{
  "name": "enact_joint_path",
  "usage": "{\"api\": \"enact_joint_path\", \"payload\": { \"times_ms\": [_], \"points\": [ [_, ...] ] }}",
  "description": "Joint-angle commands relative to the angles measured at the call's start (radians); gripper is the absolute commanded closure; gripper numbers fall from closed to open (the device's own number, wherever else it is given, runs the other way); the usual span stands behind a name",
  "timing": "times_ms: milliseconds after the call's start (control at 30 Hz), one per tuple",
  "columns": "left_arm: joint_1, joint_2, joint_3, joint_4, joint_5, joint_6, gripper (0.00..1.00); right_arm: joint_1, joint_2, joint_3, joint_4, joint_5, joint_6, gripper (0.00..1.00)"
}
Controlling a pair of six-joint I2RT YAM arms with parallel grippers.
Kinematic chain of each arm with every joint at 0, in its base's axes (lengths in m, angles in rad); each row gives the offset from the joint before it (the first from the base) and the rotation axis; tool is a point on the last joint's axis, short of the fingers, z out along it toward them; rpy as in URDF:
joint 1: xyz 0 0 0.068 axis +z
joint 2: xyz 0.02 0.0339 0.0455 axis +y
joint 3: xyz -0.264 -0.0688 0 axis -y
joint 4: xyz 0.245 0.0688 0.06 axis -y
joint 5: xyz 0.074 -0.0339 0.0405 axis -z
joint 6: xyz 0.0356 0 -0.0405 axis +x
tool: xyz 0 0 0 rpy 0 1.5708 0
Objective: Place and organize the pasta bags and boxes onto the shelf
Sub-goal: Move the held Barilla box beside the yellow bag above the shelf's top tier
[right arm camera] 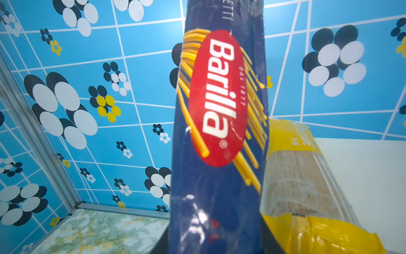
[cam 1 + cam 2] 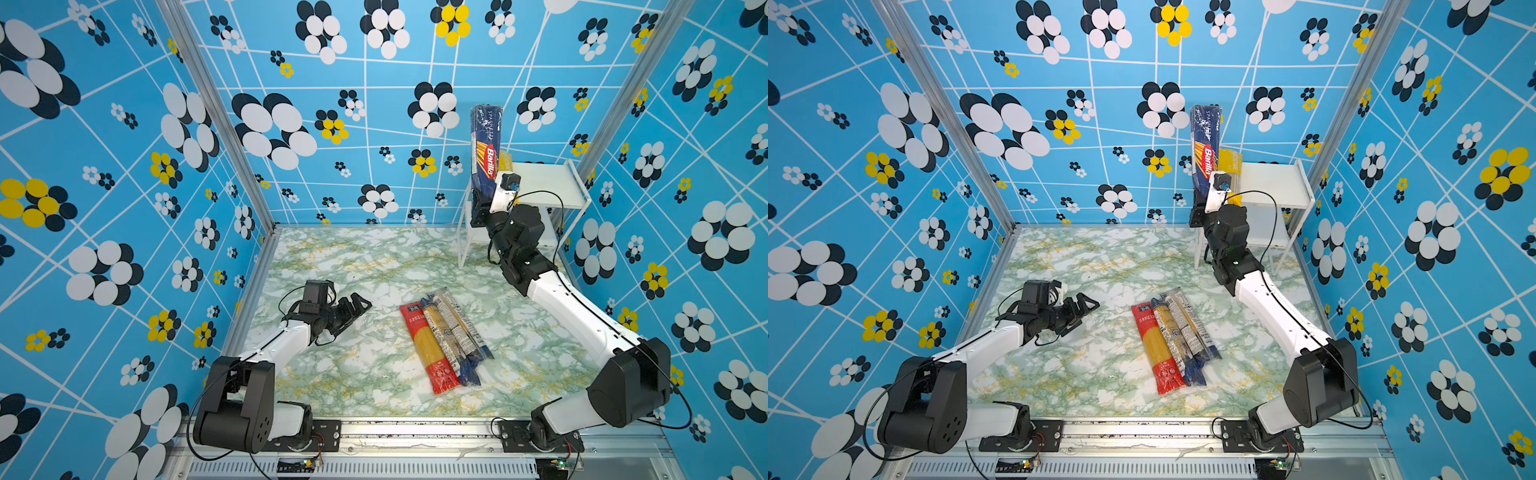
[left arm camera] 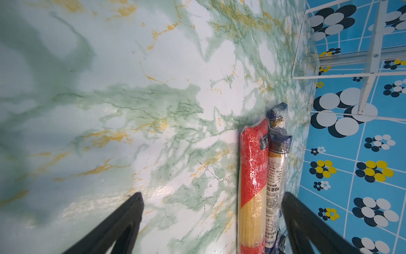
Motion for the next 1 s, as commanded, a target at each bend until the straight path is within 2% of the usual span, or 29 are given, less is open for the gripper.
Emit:
{"api": "enact_joint_path", "payload": {
  "times_ms": [0, 433, 800, 967],
  "points": [
    [0.01, -0.009, -0.004, 0.021, 0.017, 0.016, 0.01, -0.005, -0.087, 0.036, 0.106, 0.049, -0.047, 1.0],
    [0.01, 0.001, -0.015, 0.042, 0.029, 0.019, 0.01, -0.006, -0.166, 0.1, -0.149, 0.208, -0.16, 1.0],
    [0.009, 0.014, -0.015, 0.05, 0.034, 0.018, 0.01, -0.007, -0.197, 0.088, -0.172, 0.261, -0.241, 1.0],
    [0.009, 0.025, -0.016, 0.058, 0.036, 0.015, 0.01, -0.015, -0.204, 0.118, -0.237, 0.283, -0.233, 1.0]
  ]
}}
